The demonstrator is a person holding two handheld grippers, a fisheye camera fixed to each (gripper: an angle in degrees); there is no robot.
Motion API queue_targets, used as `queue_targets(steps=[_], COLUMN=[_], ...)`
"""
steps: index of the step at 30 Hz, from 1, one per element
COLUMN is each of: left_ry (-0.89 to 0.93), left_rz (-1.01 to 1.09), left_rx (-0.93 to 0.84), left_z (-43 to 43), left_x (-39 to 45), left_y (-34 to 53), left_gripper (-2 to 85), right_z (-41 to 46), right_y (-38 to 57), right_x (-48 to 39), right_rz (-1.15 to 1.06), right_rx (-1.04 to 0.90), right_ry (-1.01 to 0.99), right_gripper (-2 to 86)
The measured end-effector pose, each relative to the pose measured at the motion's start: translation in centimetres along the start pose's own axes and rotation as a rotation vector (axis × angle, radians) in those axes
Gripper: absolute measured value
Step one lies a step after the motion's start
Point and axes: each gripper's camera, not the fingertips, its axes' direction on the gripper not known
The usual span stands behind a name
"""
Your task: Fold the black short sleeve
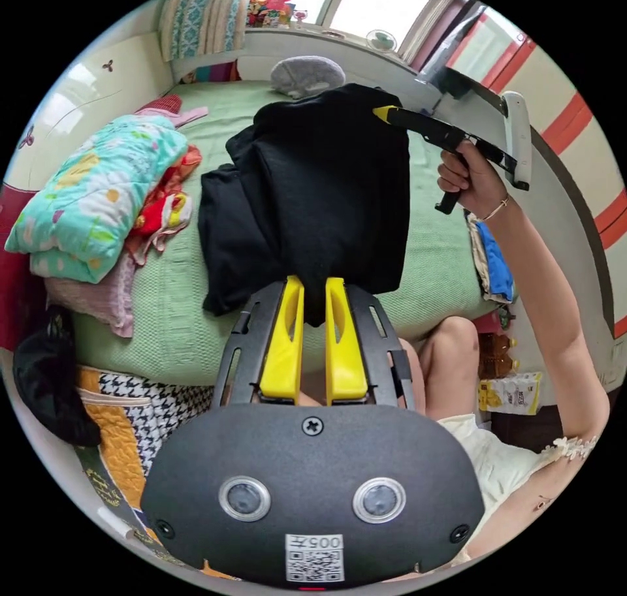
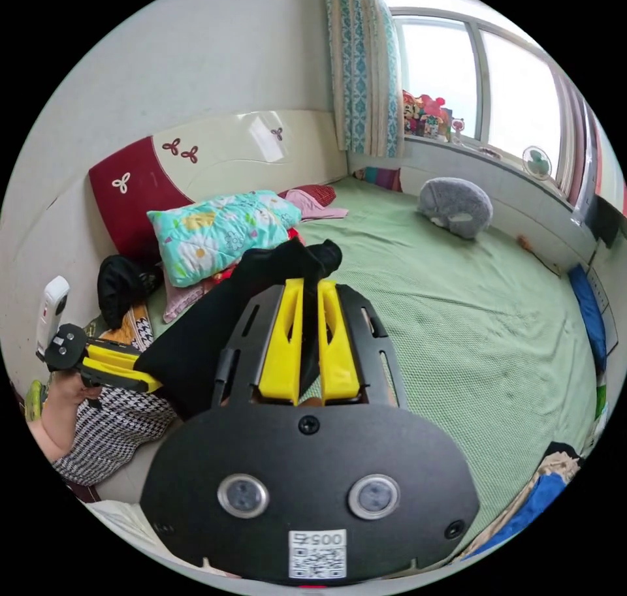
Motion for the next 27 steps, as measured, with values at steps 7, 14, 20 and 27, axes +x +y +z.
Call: queue_targets(steps=[7, 14, 20, 27], left_ry=[-0.101, -0.040, 0.058, 0.073], left_rz=[-0.024, -0.041, -0.033, -0.036], left_rx=[-0.109, -0.139, -0.130, -0.132], left_z=[5.0, 6.9, 6.9, 6.2], left_x=[-4.4, -7.6, -9.8, -10.4], left_y=[-3.2, -3.4, -3.4, -3.3], left_gripper=[6.4, 7.3, 7.6, 7.6], right_z=[11.7, 15.4, 9.5, 9.9], right_y=[-0.5, 2.9, 12.3, 16.8], right_x=[0.2, 2.5, -0.6, -3.7], right_rz=[0.029, 0.272, 0.252, 0.260], right_rx=[-0.220, -0.456, -0.377, -0.389], right_ry=[0.081, -0.040, -0.231, -0.213], right_gripper=[2.7, 11.2, 15.4, 7.9])
